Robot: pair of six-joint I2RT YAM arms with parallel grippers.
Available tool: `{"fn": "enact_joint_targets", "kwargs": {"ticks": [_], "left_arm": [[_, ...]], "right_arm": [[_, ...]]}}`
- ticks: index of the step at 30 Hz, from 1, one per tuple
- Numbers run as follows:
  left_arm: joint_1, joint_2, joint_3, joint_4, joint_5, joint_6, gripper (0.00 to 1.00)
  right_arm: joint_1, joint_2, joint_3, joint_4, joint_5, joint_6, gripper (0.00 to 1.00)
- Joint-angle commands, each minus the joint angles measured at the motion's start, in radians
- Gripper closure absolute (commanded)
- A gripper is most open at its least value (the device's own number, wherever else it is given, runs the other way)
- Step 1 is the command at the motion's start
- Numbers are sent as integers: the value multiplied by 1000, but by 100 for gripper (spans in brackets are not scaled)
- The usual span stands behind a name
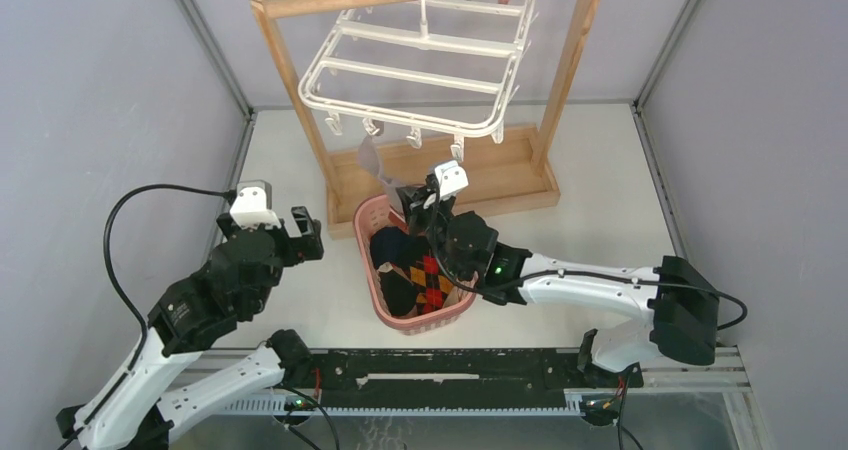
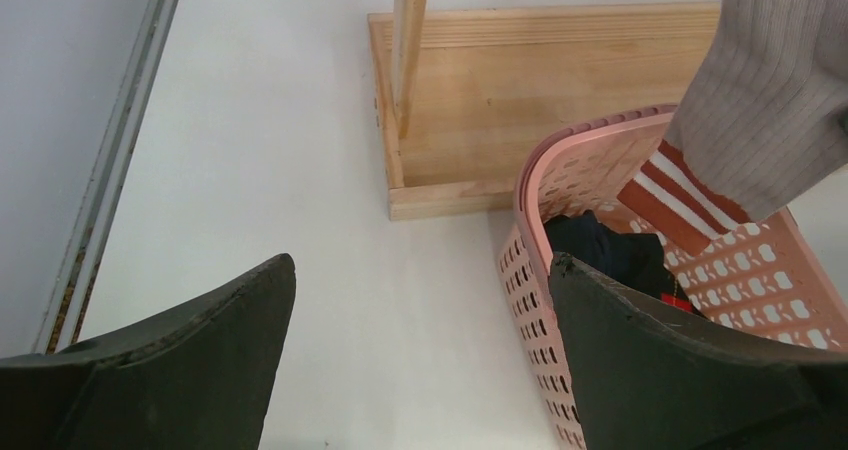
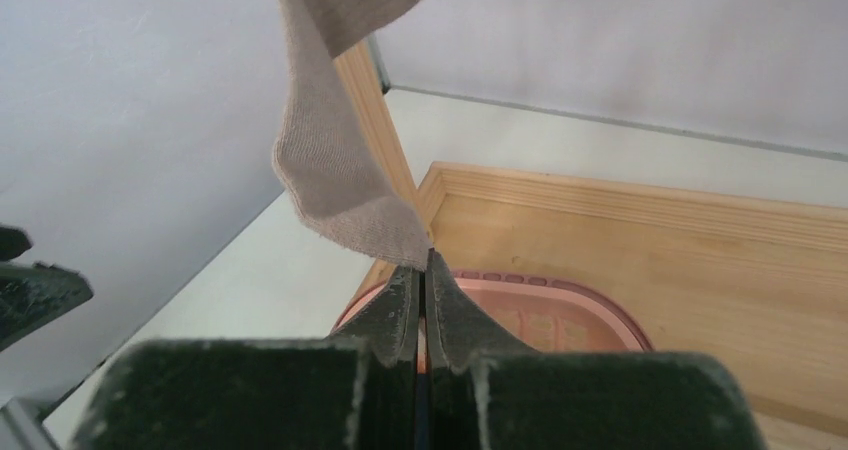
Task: Remove the socks clipped to the hanger
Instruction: Remove the sock from the hanger.
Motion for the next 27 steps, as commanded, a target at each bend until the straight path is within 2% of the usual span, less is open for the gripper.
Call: {"fn": "enact_joint_targets", "kwargs": {"ticks": [1, 9, 19, 27], "left_arm": [[-1, 24, -6, 61, 36, 0, 0], [-2, 15, -32, 145, 141, 37, 0], [-2, 28, -73, 302, 360, 86, 0], [-3, 34, -156, 498, 497, 113, 0]], "right_arm": [[-17, -69, -15, -33, -132, 15, 97], [-31, -176, -46, -107, -270, 56, 98], [-81, -316, -69, -181, -431, 111, 99], [-195, -368, -69, -189, -695, 237, 99]]}}
